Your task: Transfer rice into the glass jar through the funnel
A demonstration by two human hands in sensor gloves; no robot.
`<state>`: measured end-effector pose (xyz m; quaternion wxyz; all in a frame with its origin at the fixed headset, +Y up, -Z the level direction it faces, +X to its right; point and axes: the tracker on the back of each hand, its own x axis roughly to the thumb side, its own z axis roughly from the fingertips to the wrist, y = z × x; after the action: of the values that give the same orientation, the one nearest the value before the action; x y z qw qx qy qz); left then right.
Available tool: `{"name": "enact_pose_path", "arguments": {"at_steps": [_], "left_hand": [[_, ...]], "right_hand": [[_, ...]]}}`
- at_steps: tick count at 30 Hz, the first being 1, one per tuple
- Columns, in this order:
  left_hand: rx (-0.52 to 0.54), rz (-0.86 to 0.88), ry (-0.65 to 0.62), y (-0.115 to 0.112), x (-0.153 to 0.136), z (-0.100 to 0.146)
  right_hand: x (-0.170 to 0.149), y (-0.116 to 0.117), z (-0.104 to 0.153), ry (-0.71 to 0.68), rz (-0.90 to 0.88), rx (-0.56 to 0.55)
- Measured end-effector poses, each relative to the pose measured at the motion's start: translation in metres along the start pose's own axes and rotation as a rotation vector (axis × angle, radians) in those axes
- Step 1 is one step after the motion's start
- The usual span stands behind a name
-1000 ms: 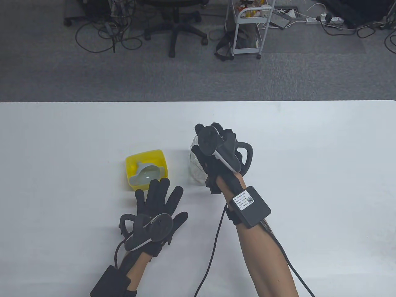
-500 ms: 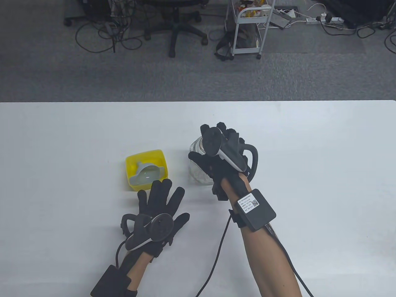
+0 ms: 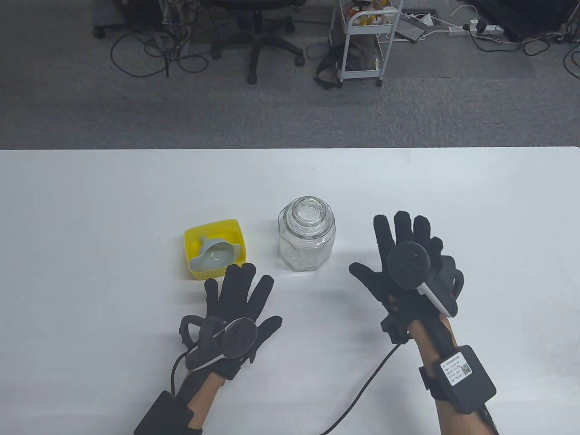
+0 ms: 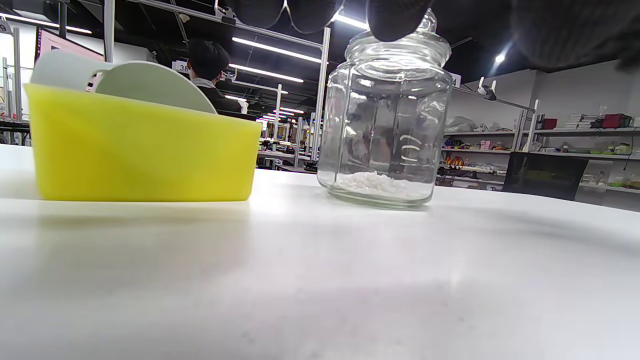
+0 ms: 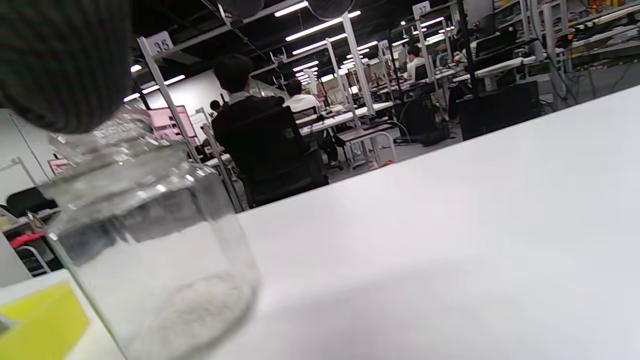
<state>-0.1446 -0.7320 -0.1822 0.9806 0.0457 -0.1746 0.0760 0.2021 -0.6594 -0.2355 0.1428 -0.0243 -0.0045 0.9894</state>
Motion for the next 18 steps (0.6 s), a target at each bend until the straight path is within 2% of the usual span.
{"name": "enact_pose_path", "arguments": {"at_steps": [4, 7, 8, 9, 11, 18], "left_hand": [[0.02, 0.057, -0.022, 0.002, 0.002, 0.001], [0.016, 0.036, -0.029, 0.001, 0.006, 0.002], [0.008, 0.024, -0.026, 0.0, 0.006, 0.003], [-0.001, 0.02, -0.022, -0.001, 0.006, 0.003], [-0.008, 0.021, -0.008, -0.001, 0.003, 0.003], [0.008, 0.022, 0.011, 0.003, -0.005, 0.004]], "right_hand": [[-0.031, 0.025, 0.016, 0.039, 0.031, 0.036], [-0.044, 0.044, 0.024, 0.036, 0.043, 0.019], [-0.047, 0.048, 0.025, 0.048, 0.046, 0.066], [-0.047, 0.048, 0.026, 0.059, 0.059, 0.098], [-0.046, 0.048, 0.028, 0.037, 0.06, 0.051], [-0.044, 0.052, 0.032, 0.039, 0.09, 0.061]]}}
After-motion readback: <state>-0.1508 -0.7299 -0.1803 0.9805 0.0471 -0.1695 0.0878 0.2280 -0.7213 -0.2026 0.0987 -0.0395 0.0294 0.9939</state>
